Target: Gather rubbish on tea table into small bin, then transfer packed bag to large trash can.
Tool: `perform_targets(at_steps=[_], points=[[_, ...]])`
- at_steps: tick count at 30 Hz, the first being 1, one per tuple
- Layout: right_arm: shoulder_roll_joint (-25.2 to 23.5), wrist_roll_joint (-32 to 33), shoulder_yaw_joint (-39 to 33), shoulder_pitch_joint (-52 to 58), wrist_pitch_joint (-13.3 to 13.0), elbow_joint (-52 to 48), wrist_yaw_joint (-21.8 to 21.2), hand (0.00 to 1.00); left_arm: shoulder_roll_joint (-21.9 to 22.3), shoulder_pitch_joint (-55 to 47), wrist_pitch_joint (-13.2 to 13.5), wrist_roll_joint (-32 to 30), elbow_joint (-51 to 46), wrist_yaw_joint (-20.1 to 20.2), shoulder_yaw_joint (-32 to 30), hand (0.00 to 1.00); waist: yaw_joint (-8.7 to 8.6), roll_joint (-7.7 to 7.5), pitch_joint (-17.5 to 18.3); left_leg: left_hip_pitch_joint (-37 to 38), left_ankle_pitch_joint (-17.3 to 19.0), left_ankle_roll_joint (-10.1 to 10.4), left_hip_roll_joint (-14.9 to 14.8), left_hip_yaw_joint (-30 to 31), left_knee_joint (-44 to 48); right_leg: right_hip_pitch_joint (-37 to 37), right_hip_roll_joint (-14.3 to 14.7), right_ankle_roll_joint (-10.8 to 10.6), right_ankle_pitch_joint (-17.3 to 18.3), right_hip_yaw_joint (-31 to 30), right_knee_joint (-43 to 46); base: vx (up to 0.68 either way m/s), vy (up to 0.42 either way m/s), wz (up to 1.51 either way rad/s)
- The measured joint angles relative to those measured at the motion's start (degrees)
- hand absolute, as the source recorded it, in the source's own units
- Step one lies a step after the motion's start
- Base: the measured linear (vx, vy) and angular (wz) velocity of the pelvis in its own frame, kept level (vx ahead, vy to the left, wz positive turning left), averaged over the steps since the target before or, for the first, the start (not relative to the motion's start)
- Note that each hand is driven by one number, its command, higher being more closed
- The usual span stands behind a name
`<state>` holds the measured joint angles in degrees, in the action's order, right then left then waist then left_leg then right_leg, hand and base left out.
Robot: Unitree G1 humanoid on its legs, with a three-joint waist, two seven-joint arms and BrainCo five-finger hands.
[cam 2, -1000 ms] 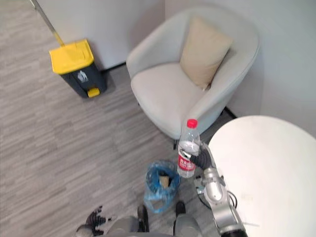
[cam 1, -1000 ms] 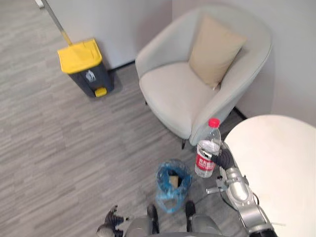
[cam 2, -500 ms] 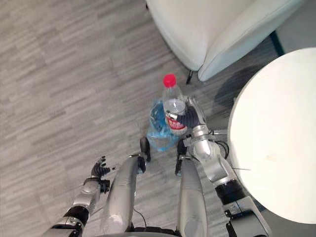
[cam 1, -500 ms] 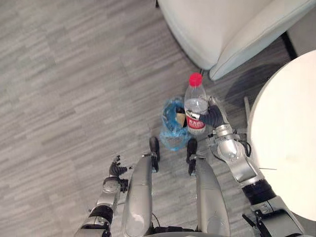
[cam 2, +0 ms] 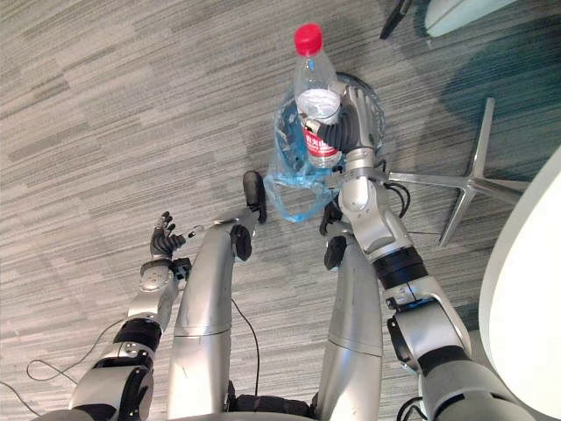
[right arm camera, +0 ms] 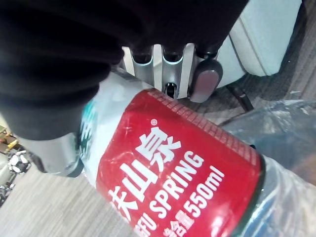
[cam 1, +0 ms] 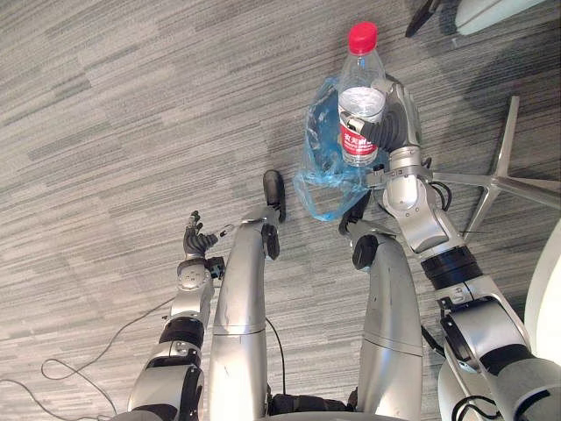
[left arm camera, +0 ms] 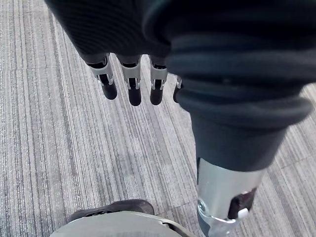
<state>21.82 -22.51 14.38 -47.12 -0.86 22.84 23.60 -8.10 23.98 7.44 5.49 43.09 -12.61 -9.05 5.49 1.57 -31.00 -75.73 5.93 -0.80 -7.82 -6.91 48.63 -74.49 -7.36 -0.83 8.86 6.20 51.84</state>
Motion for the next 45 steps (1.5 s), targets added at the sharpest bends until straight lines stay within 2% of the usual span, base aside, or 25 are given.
perform_targets(at_steps=[5, 6, 11, 23, 35, 45], points=[[0.0, 1.7, -0.1, -1.2, 0.1, 4.0, 0.0, 1.0, -0.1, -0.2, 0.1, 0.6, -0.5, -0.2, 0.2, 0.0, -0.13, 0.0, 0.0, -0.5, 0.0, 0.1, -0.2, -0.8, -0.9, -1.1, -0.5, 0.0, 0.0, 0.1, 0.0, -0.02, -0.006, 0.06], [0.0, 1.8, -0.1, -1.5, 0.1, 5.0, 0.0, 0.0, -0.2, -0.2, 0.1, 0.6, -0.6, -0.2, 0.2, 0.0, -0.2, 0.0, 0.0, -0.5, -0.2, 0.1, -0.2, -0.9, -1.2, -1.2, -0.6, 0.0, 0.1, 0.1, 0.0, -0.02, -0.006, 0.07], [-0.2, 2.3, -0.3, -2.9, 0.2, 7.9, 0.0, 0.0, -0.7, -0.2, 0.4, 0.6, -1.2, -0.3, 1.6, 0.0, -0.31, 0.0, 0.0, -0.5, -1.0, 0.1, -0.2, -1.2, -2.0, -1.4, -0.7, 0.1, 0.1, 0.1, -0.3, 0.0, -0.001, 0.02], [-1.2, 1.4, 0.3, -2.3, 0.0, 7.6, -0.1, 0.0, -2.2, -0.3, 0.4, 0.5, -2.1, -0.5, 2.2, 0.0, -1.48, -0.12, 0.2, 1.2, -1.4, 0.1, -0.8, -1.7, -2.9, 0.0, -0.2, 0.7, -0.1, 0.0, -1.3, -0.03, -0.009, -0.03], [2.4, -12.2, 9.8, 1.7, -1.9, 7.6, -5.6, 0.0, -2.9, 0.0, 0.8, -1.6, -3.3, -0.1, 2.1, 0.0, -1.74, -0.47, 0.5, 2.8, -1.9, 0.1, -1.4, -1.6, -4.7, 1.9, 0.7, 1.1, -1.1, 0.6, -4.1, -0.01, -0.011, -0.03], [1.1, -19.4, 15.6, 0.5, -1.4, 18.3, -8.9, 0.0, -2.7, 1.1, 1.8, -1.6, -3.1, 0.1, 3.3, 0.0, -1.58, -0.98, 0.9, 3.2, -2.7, 0.5, -1.2, -1.4, -6.8, 2.4, 0.6, 1.2, -1.4, 1.3, -5.4, -0.01, -0.01, 0.02]])
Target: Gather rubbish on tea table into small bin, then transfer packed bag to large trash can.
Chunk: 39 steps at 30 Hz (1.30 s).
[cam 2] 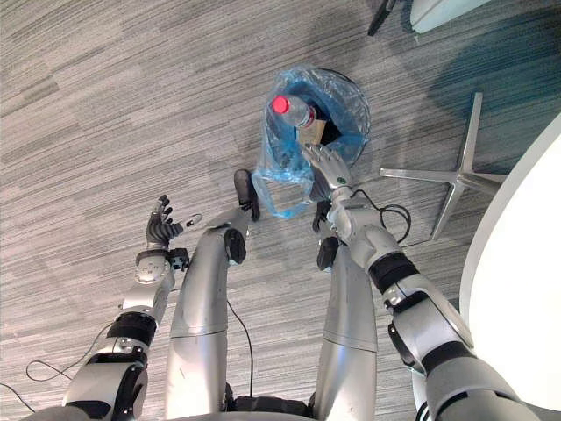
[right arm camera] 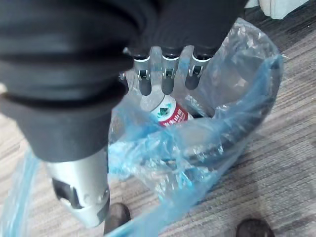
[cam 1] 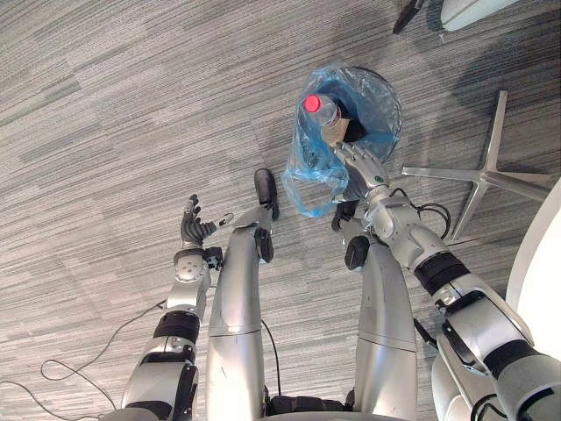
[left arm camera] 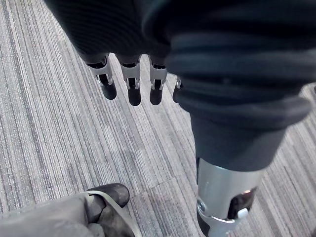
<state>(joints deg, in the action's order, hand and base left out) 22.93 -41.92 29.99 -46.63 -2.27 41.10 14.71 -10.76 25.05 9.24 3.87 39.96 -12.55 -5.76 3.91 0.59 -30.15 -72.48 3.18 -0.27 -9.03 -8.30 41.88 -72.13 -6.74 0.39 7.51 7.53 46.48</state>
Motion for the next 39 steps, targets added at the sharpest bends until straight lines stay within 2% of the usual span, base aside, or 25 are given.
perform_targets(at_steps=[6, 23, 24, 28, 39], points=[[-1.6, -3.7, 0.4, -0.7, 1.1, 4.8, 0.1, 0.0, 1.1, 0.7, 0.2, 0.0, 0.0, -0.1, 1.1, 0.0, -0.2, 0.0, 0.0, 0.0, 0.0, 0.1, 0.0, 0.0, -0.3, 0.0, 0.0, 0.0, 0.0, 0.1, -0.1, -0.01, -0.009, 0.0], [-6.9, -4.2, -0.9, -4.4, 4.1, 12.1, 0.2, 0.0, 2.8, 0.8, 1.3, 2.2, -0.6, -1.4, -0.1, 0.0, 0.0, 0.01, 0.0, -1.6, -1.1, 0.7, 0.9, 0.9, -1.6, -2.3, -0.6, 1.1, 0.9, 0.7, 1.3, -0.02, -0.027, 0.05], [-7.0, -4.2, -0.9, -4.4, 4.1, 12.1, 0.3, 1.0, 2.8, 0.8, 1.3, 2.3, -0.6, -1.5, -0.1, 0.0, 0.05, 0.01, 0.0, -1.7, -1.1, 0.8, 0.9, 1.0, -1.6, -2.4, -0.7, 1.2, 1.1, 0.8, 1.4, -0.03, -0.024, 0.07], [-8.5, -3.4, -2.6, -4.9, 5.1, 13.2, 1.0, 1.0, 3.4, 0.8, 1.3, 2.7, -1.2, -1.6, -0.2, 0.0, 0.13, 0.07, 0.0, -2.3, -1.1, 1.0, 1.0, 1.2, -1.6, -3.1, -0.7, 1.2, 1.2, 1.0, 1.6, -0.02, -0.016, 0.02], [-9.1, -0.2, -4.7, -5.9, 5.1, 13.7, 2.6, 1.0, 4.1, 3.1, 1.0, 2.8, 0.1, -2.5, -1.0, 0.0, 0.48, 0.07, 0.0, -3.1, -1.3, 0.9, 1.0, 1.4, -1.0, -3.9, -1.0, 1.6, 1.5, 1.3, 2.5, -0.03, -0.018, 0.01]])
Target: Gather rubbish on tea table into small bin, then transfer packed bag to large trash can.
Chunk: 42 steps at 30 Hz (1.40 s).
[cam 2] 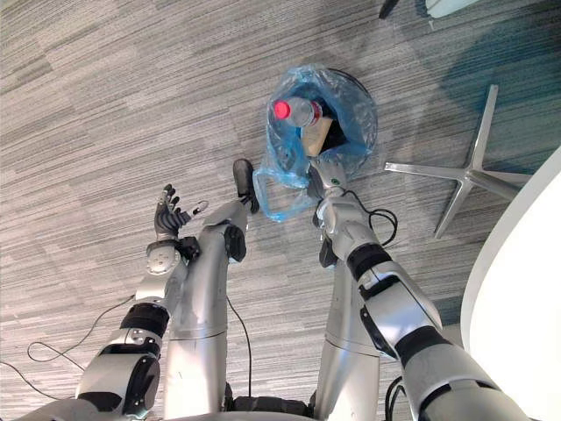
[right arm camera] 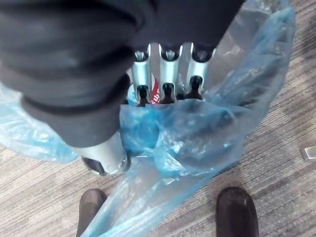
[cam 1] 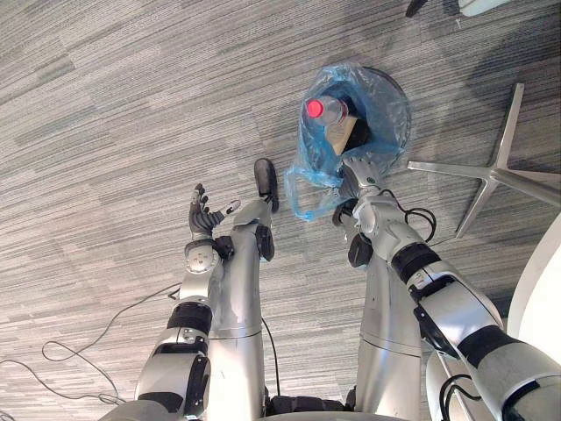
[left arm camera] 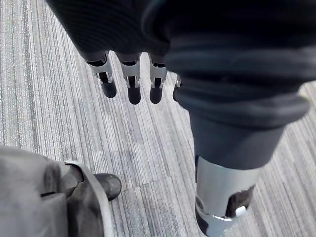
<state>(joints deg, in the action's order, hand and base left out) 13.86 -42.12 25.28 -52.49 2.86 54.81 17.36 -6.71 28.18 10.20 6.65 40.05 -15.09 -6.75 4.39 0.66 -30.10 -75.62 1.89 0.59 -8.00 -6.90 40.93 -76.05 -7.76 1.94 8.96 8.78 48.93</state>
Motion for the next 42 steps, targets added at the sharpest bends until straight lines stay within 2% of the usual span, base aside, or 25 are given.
perform_targets(at_steps=[7, 13, 15, 19, 24, 26, 32, 35, 38, 39, 42], points=[[0.0, 2.3, -0.2, 0.1, -0.1, -0.4, 0.1, 1.0, 0.0, 0.0, 0.0, 0.0, 0.0, 0.0, 0.0, 0.0, 0.04, 0.01, 0.0, 0.0, 0.2, 0.1, -0.1, 0.0, 0.3, 0.0, 0.0, 0.0, 0.0, 0.0, 0.2, -0.03, -0.016, -0.01], [0.1, 4.8, -1.5, 1.4, -0.2, -6.3, 0.4, 1.0, 0.0, 0.0, -0.5, -0.1, -0.2, 0.0, -0.1, 0.0, 0.32, 0.01, 0.0, 0.0, 0.4, 0.0, -0.4, -0.1, 1.5, 0.0, 0.1, 0.2, 0.2, -0.3, 1.2, -0.04, -0.022, -0.03], [0.1, 6.2, -2.4, 3.0, -0.2, -10.2, 0.5, 1.0, 0.1, 0.0, -1.0, -0.1, -0.6, 0.0, -0.1, 0.0, 0.87, 0.01, 0.0, 0.2, 0.4, -0.1, -1.0, -0.1, 2.4, 0.3, 0.6, 0.3, 0.2, -0.3, 1.5, -0.06, -0.034, -0.1], [-0.1, 9.3, -2.5, 7.8, -0.4, -18.9, 1.4, 1.0, 1.0, 0.0, -1.7, -0.5, -0.8, 0.1, -0.1, 0.0, 0.88, 0.01, 0.0, 2.5, 0.9, -0.4, -1.2, 0.0, 3.3, 2.6, 0.8, 0.4, 0.3, -0.5, 2.2, -0.06, -0.041, -0.07], [-2.2, 13.8, -5.1, 16.2, -2.6, -31.7, 1.7, 1.0, 3.2, -2.2, -2.6, -0.9, -1.6, 1.2, 0.4, 0.0, 0.35, -0.09, 0.1, 8.1, 1.7, -0.2, -1.6, -0.4, 3.6, 8.4, 1.1, 0.7, 0.5, -0.7, 1.6, -0.08, -0.038, -0.1], [-3.1, 15.1, -5.2, 19.4, -2.6, -35.1, 1.6, 1.0, 3.5, -3.9, -3.3, -1.3, -1.6, 1.4, 0.8, 0.0, -0.44, -0.13, 0.1, 11.2, 1.8, -0.2, -1.7, -0.6, 3.0, 11.6, 1.2, 0.6, 0.4, -0.6, 0.5, -0.08, -0.035, -0.11], [-3.8, 17.3, -5.0, 33.2, -2.7, -47.8, 1.2, 1.0, 3.6, -11.3, -4.6, -2.8, -1.8, 1.4, 5.1, 0.0, -0.55, -0.37, 0.3, 26.2, 2.2, -0.2, -2.0, -1.8, -2.1, 26.7, 1.8, -0.6, -0.3, -0.4, -6.3, -0.01, -0.03, -0.15], [-4.8, 18.0, -4.6, 39.0, -4.1, -53.0, 0.2, 1.0, 3.6, -16.5, -4.9, -2.9, -2.5, 1.7, 5.4, 0.0, -0.58, -1.62, 3.2, 33.0, 2.0, 0.1, -1.9, -2.9, -6.9, 33.5, 1.9, -1.3, -0.9, 0.3, -11.9, 0.1, -0.024, -0.17], [-5.2, 18.6, -4.5, 44.4, -5.2, -56.7, -1.3, 1.0, 3.6, -21.6, -5.0, -3.1, -2.6, 2.6, 6.9, 0.0, -0.57, -2.06, 6.7, 40.6, 1.7, 0.6, -1.6, -4.4, -12.8, 41.1, 2.1, -2.5, -2.0, 0.7, -18.8, 0.18, 0.002, -0.14], [-5.6, 19.2, -4.5, 46.8, -5.5, -57.6, -1.9, 1.0, 3.6, -23.7, -5.0, -3.5, -2.6, 2.6, 7.4, 0.0, -0.61, -2.25, 9.2, 43.9, 1.4, 1.0, -0.7, -4.6, -16.1, 44.3, 2.1, -3.0, -2.8, 0.7, -22.2, 0.22, 0.021, -0.08], [-5.7, 20.0, -4.5, 49.5, -6.9, -58.3, -3.9, 1.0, 2.3, -26.4, -5.0, -4.9, -2.5, 2.8, 8.2, 0.0, -0.85, -3.17, 12.7, 49.4, 0.6, 2.2, 1.2, -4.6, -22.8, 49.4, 1.9, -3.1, -5.5, 0.4, -28.5, 0.19, 0.022, 0.0]])
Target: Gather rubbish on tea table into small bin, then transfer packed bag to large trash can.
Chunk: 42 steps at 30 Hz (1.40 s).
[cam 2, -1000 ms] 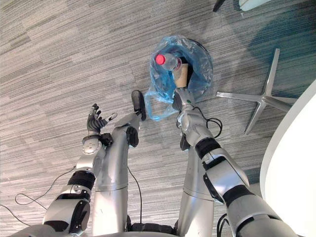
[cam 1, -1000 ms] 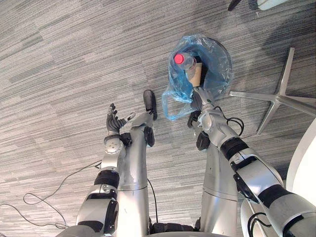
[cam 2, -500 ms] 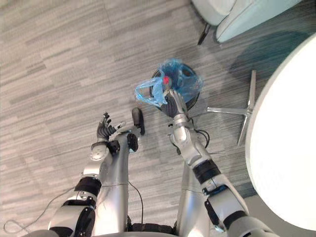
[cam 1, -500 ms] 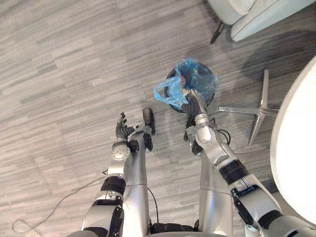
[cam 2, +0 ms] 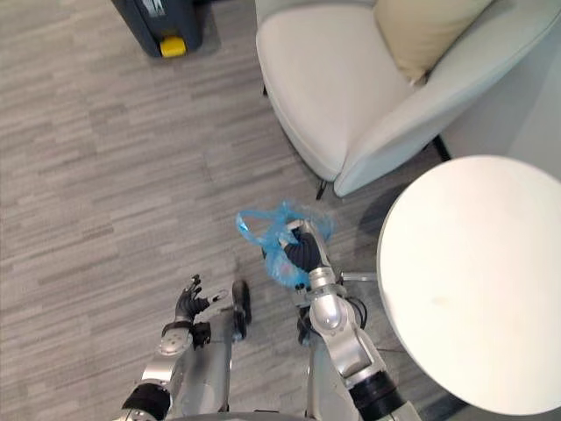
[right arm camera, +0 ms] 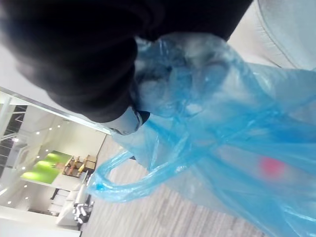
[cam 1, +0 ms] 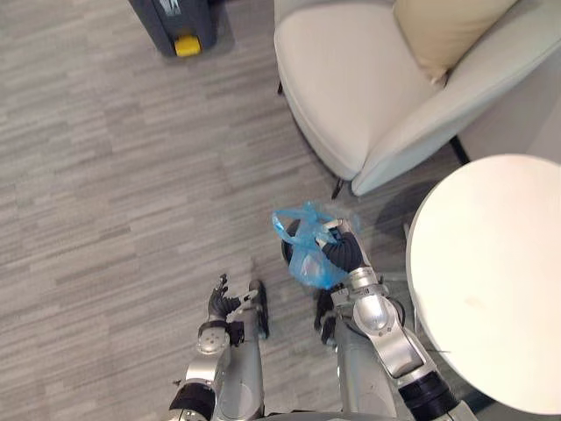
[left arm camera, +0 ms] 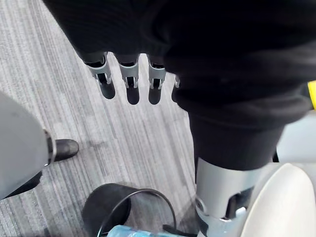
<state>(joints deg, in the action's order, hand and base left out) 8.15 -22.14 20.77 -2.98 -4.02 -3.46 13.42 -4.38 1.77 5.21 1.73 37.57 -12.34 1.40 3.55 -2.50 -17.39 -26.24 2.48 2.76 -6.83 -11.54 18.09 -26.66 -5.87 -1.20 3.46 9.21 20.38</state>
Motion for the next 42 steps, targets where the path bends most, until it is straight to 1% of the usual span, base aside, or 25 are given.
perform_targets(at_steps=[2, 3, 5, 6, 8, 11, 13, 15, 20, 23, 25, 29, 30, 32, 34, 38, 42], points=[[0.2, 0.9, -0.1, 0.3, -0.1, 0.0, -1.3, 1.0, -1.5, -1.1, 0.0, -0.3, 0.0, 0.4, 0.8, 0.0, -0.11, -0.18, 1.5, 2.4, -0.5, 0.7, 0.8, 0.2, -3.3, 2.2, 0.1, -0.2, -1.2, 0.0, -3.3, 0.17, 0.015, -0.01], [0.7, 1.6, -0.3, 0.2, -0.2, 0.0, -1.9, 1.0, -2.4, -1.9, 0.0, -0.3, -0.1, 1.0, 0.8, 0.0, -0.36, -0.21, 2.4, 4.2, -1.5, 0.8, 1.3, 0.2, -5.5, 3.9, 0.1, -0.3, -2.8, -0.1, -5.5, 0.17, 0.014, -0.11], [1.9, 3.1, -0.8, 0.0, -0.8, 0.1, -3.3, 1.0, -4.0, -3.1, 0.0, -0.4, -0.8, 1.2, 0.7, 0.0, -0.58, -0.21, 3.0, 6.9, -3.0, 0.6, 1.7, 0.5, -8.0, 6.5, 0.5, -0.4, -4.0, -0.3, -8.3, 0.17, 0.021, -0.19], [2.4, 4.0, -1.1, 0.1, -1.0, 0.1, -3.9, 1.0, -5.1, -4.4, 0.0, -0.8, -2.4, 1.2, 0.7, 0.0, -1.01, -0.18, 3.7, 8.4, -3.9, 0.0, 1.9, 0.5, -9.4, 8.1, 0.9, -0.4, -5.1, -0.6, -10.4, 0.18, 0.036, -0.16], [3.5, 6.4, -3.0, 0.0, -1.5, 0.1, -5.4, 1.0, -6.5, -6.3, 0.1, -2.2, -6.3, 2.1, 0.6, 0.0, -1.19, -0.16, 4.3, 11.3, -4.8, -1.0, 2.2, 0.2, -11.6, 11.3, 1.3, -0.3, -6.5, -1.0, -13.7, 0.21, 0.053, -0.14], [4.9, 8.9, -4.3, 0.0, -2.1, 0.1, -7.1, 1.0, -7.2, -7.2, 0.6, -2.7, -10.9, 2.5, 0.2, 0.0, -1.28, 0.12, 6.6, 14.3, -5.1, -1.4, 2.8, 0.2, -14.1, 14.6, 1.4, -0.8, -7.1, -1.2, -17.2, 0.18, 0.052, -0.05], [6.2, 10.3, -4.2, -0.3, -2.5, 0.1, -8.3, 1.0, -7.4, -7.7, 1.5, -2.8, -13.8, 3.5, 0.1, 0.0, -1.2, 0.48, 7.9, 16.9, -5.1, -1.4, 3.2, 0.4, -15.7, 17.5, 1.3, -1.0, -7.4, -1.3, -19.4, 0.16, 0.04, -0.02], [6.9, 11.2, -4.0, -0.9, -3.0, 0.1, -9.1, 1.0, -7.5, -8.5, 1.9, -2.8, -17.4, 3.6, 0.0, 0.0, -1.21, 0.87, 9.6, 17.8, -5.1, -1.4, 3.5, 0.5, -16.7, 18.5, 1.4, -1.2, -7.6, -1.3, -20.6, 0.09, 0.021, -0.01], [10.2, 14.1, -3.8, -3.8, -3.8, 0.0, -11.4, 1.0, -7.7, -10.3, 2.9, -2.8, -25.0, 3.7, -1.0, 0.0, -1.1, 1.43, 11.1, 21.3, -5.1, -1.4, 3.8, 0.5, -19.2, 21.3, 1.8, -1.2, -7.6, -1.6, -21.9, 0.03, 0.012, -0.02], [11.9, 17.2, -3.2, -5.3, -4.5, -0.3, -12.6, 1.0, -7.7, -10.7, 3.1, -2.6, -28.4, 3.7, -1.0, 0.0, -1.07, 1.75, 11.4, 22.8, -5.7, -1.6, 4.2, 0.5, -20.9, 22.1, 1.8, -1.4, -7.4, -1.6, -21.9, 0.0, 0.0, 0.0], [12.9, 19.2, -1.7, -6.8, -4.6, -0.3, -13.1, 1.0, -7.7, -10.6, 3.8, -2.6, -31.0, 3.7, -1.0, 0.0, -1.1, 1.97, 12.0, 24.0, -6.2, -1.4, 4.5, 0.5, -22.3, 22.5, 1.8, -1.4, -7.4, -1.7, -21.9, 0.0, 0.015, -0.01], [13.8, 23.2, -0.4, -9.9, -4.7, -0.7, -14.7, 1.0, -8.1, -9.6, 5.4, -2.5, -35.7, 4.5, -0.5, 0.0, -1.05, 2.62, 13.3, 24.7, -6.8, -1.7, 4.8, 0.5, -23.4, 22.8, 1.6, -1.5, -7.3, -1.7, -21.8, 0.0, 0.0, 0.0], [14.1, 23.6, 0.2, -10.5, -4.7, -0.8, -14.9, 1.0, -8.5, -9.4, 5.4, -2.5, -36.2, 4.6, -0.2, 0.0, -1.06, 2.66, 13.4, 24.9, -6.8, -1.7, 4.9, 0.5, -23.4, 23.0, 1.6, -1.5, -7.3, -1.7, -21.8, 0.0, 0.0, 0.0], [14.8, 24.9, 2.2, -12.2, -4.7, -2.0, -15.0, 1.0, -10.2, -8.4, 5.9, -2.4, -38.4, 4.9, 2.4, 0.0, -1.07, 2.69, 13.4, 25.4, -6.8, -1.7, 4.9, 0.6, -23.5, 23.4, 1.6, -1.6, -7.3, -1.7, -21.8, 0.0, 0.0, 0.0], [14.8, 26.0, 3.2, -13.6, -4.9, -2.4, -15.5, 1.0, -10.6, -6.8, 6.4, -2.4, -39.3, 5.3, 4.5, 0.0, -1.01, 2.8, 13.5, 25.4, -6.9, -1.8, 4.9, 0.7, -23.5, 23.4, 1.6, -1.6, -7.3, -1.7, -21.8, 0.0, 0.0, 0.0], [14.8, 28.6, 5.1, -16.2, -5.1, -2.3, -17.0, 1.0, -11.5, -2.9, 6.6, -2.4, -40.1, 7.3, 8.9, 0.0, -1.04, 3.06, 14.0, 25.6, -7.2, -1.8, 4.9, 0.7, -23.6, 23.5, 1.6, -1.6, -7.3, -1.7, -21.6, 0.0, 0.0, 0.0], [15.3, 31.4, 7.8, -18.1, -5.2, -1.8, -17.7, 1.0, -14.5, 0.2, 7.4, -2.4, -40.5, 9.2, 13.5, 0.0, -1.2, 3.51, 15.5, 25.7, -7.4, -1.7, 4.9, 0.8, -23.7, 23.6, 1.6, -1.5, -7.3, -1.6, -21.6, 0.0, 0.0, 0.0]])
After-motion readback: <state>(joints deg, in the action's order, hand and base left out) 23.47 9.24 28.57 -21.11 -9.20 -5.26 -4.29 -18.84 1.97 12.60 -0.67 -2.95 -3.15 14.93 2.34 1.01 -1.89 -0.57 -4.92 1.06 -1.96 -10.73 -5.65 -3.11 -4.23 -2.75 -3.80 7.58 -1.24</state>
